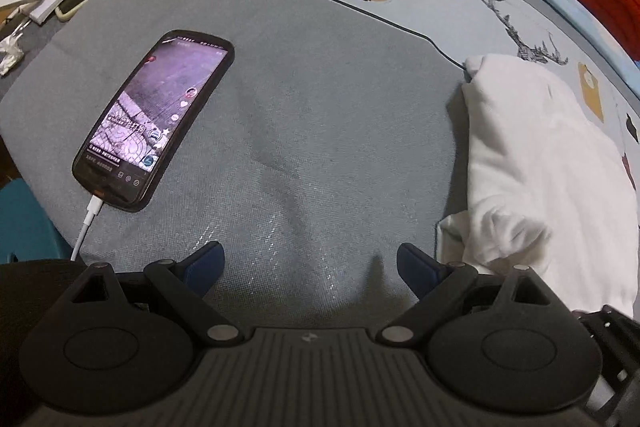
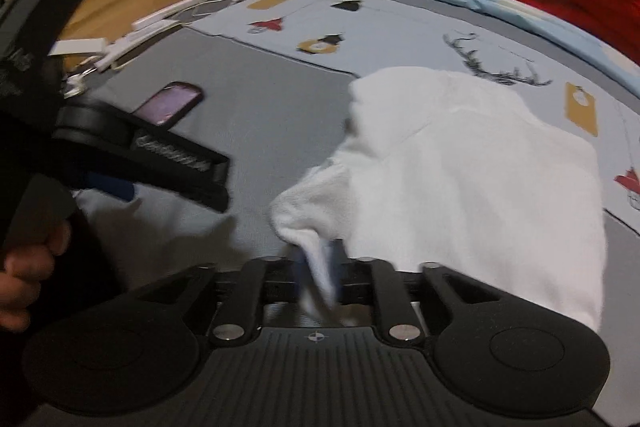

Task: Fold small clothes
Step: 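Lift the edge with the right gripper and fold it over the shirt, then release, then grasp the shirt edge with the right gripper while the left gripper grasps beside it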

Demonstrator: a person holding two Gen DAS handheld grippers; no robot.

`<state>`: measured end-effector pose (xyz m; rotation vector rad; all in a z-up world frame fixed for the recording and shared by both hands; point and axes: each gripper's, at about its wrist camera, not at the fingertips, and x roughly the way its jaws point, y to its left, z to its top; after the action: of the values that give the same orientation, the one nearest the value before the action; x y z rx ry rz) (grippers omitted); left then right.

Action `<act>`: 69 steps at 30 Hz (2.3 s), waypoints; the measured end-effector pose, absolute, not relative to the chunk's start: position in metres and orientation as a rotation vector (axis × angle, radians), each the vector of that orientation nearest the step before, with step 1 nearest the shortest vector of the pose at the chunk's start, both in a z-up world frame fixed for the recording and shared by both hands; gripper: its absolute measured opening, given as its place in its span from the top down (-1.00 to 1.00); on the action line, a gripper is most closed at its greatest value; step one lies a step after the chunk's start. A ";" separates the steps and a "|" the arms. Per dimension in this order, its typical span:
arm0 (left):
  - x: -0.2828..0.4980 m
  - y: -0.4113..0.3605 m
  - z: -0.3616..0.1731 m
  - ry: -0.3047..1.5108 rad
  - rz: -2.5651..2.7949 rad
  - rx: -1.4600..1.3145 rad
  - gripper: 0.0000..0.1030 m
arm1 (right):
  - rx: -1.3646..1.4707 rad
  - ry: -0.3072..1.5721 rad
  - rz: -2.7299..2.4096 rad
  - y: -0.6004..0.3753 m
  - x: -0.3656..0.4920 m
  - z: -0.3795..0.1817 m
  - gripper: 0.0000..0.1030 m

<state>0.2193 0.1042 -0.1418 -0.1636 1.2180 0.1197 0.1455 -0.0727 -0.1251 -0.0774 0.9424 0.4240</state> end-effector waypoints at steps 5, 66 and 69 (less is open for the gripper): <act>0.217 0.100 -0.137 1.206 0.058 -0.178 -0.85 | -0.136 1.027 0.575 -0.064 0.118 -0.121 0.24; 0.193 0.057 -0.131 1.271 -0.010 -0.067 -0.99 | 0.081 1.033 -0.030 -0.188 0.080 -0.087 -0.16; 0.194 0.056 -0.134 1.280 -0.014 -0.069 -0.99 | 0.089 1.030 -0.032 -0.192 0.085 -0.087 -0.16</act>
<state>0.1937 0.0556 -0.1343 -0.0690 1.2796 -0.0136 0.0852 -0.1923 -0.0868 0.0892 1.0305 -0.0320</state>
